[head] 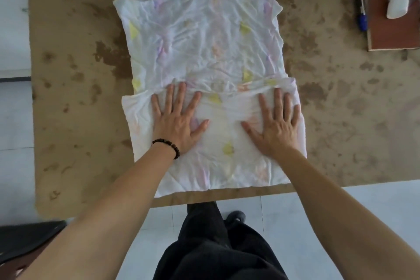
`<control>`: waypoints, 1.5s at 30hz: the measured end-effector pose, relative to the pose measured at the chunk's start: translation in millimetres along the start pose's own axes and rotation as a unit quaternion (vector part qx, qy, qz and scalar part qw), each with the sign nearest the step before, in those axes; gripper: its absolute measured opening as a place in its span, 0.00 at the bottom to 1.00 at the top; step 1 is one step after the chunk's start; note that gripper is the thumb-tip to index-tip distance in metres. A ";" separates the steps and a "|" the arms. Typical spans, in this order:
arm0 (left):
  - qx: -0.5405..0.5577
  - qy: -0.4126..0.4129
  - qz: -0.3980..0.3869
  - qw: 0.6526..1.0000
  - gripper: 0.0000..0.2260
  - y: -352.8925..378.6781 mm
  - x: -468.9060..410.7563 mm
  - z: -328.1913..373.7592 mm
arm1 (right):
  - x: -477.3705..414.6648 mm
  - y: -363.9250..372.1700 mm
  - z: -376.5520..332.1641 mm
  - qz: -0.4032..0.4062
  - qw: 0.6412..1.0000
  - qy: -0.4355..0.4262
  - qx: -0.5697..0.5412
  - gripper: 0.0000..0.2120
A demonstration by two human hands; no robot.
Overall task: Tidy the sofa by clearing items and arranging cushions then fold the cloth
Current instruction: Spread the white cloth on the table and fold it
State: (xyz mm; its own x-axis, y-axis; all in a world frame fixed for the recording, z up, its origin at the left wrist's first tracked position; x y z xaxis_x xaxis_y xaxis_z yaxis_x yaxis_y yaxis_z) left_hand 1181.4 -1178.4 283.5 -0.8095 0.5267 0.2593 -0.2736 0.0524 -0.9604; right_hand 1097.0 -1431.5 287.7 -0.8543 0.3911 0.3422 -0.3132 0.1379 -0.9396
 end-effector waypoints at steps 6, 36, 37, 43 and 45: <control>0.043 -0.059 0.107 0.992 0.29 -25.9 47.3 19.5 | 38.4 -15.9 -35.2 0.077 0.994 -0.013 -0.074 0.33; 0.062 -0.064 -0.020 0.996 0.35 48.6 205.1 41.3 | 149.6 32.4 63.3 -0.005 0.994 -0.076 -0.077 0.43; 0.082 -0.063 0.007 0.995 0.32 47.1 206.5 47.2 | 152.7 32.8 61.8 0.018 0.991 -0.089 -0.100 0.39; 0.196 -0.036 0.119 0.973 0.22 33.3 225.1 68.2 | 181.9 18.3 57.7 0.069 0.979 -0.136 -0.132 0.17; 0.195 -0.045 0.106 0.974 0.19 23.5 241.1 73.5 | 194.9 5.5 69.2 0.054 0.985 -0.100 -0.131 0.17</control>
State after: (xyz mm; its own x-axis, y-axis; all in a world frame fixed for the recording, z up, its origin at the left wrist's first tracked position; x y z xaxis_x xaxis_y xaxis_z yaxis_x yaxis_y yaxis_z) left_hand 941.7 -1112.5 330.9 -0.9063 0.4141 0.0841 -0.2580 -0.3846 -0.8863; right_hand 900.1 -1417.5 349.6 -0.9492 0.2334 0.2108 -0.1218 0.3451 -0.9306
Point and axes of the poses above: each hand's wrist, its own x-axis away from the middle knuckle, its own y-axis out of the palm, z = x × y, the point moved 4 cm from there along -x, towards the middle knuckle, and after that the axes turned 8 degrees about y, right-handed, at the moved point
